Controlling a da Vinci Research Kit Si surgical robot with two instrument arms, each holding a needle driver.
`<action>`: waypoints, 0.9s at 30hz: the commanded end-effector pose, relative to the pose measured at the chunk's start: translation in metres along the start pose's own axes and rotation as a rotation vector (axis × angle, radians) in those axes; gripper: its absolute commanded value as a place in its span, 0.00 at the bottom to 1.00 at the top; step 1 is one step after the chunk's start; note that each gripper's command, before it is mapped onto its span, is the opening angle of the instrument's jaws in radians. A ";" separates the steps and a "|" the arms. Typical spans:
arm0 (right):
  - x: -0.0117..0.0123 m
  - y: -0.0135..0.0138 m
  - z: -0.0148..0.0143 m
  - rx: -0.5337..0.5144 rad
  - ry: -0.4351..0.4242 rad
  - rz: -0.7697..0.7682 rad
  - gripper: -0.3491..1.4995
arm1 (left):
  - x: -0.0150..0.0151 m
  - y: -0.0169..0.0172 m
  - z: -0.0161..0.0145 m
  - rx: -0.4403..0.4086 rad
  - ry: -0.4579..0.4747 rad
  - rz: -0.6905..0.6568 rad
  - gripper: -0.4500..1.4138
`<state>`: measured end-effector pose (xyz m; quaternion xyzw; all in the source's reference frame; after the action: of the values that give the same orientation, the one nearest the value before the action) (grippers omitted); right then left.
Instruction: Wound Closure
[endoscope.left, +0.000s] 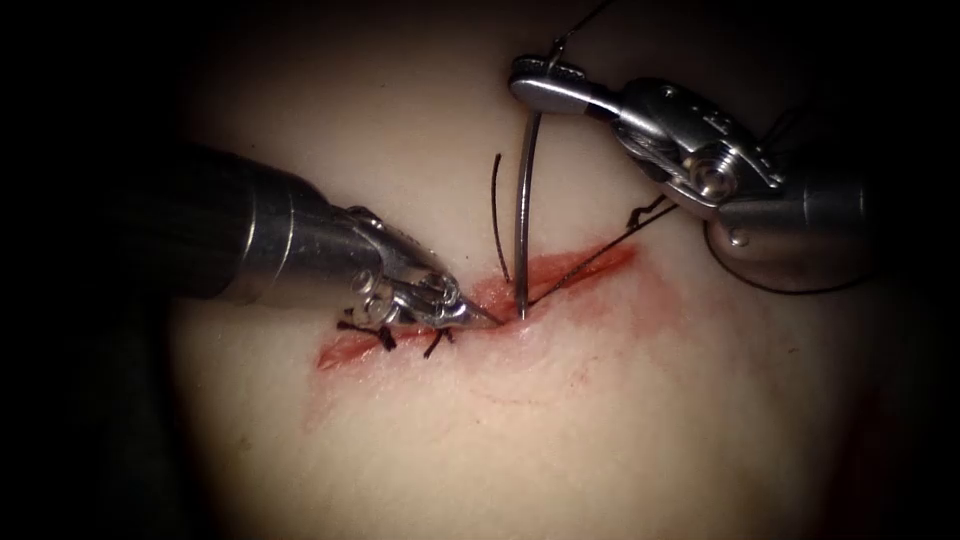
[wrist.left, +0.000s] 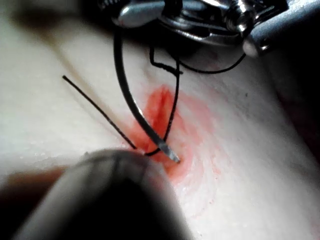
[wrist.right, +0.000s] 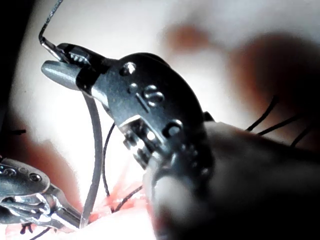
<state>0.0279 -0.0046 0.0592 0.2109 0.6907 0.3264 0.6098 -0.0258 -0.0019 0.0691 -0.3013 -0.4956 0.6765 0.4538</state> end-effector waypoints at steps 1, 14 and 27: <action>-0.0002 0.0001 0.0009 0.002 0.002 -0.001 0.00 | 0.0001 -0.0003 0.0006 0.000 0.000 0.000 0.03; -0.0001 -0.0002 0.0010 0.004 0.001 0.024 0.00 | 0.0000 -0.0004 0.0007 -0.001 -0.005 0.002 0.05; -0.0009 -0.0006 0.0009 -0.016 -0.057 0.156 0.00 | -0.0002 -0.0005 0.0009 0.000 -0.007 0.005 0.06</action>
<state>0.0280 -0.0057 0.0591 0.2699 0.6493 0.3746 0.6043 -0.0258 -0.0022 0.0694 -0.3001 -0.4966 0.6785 0.4505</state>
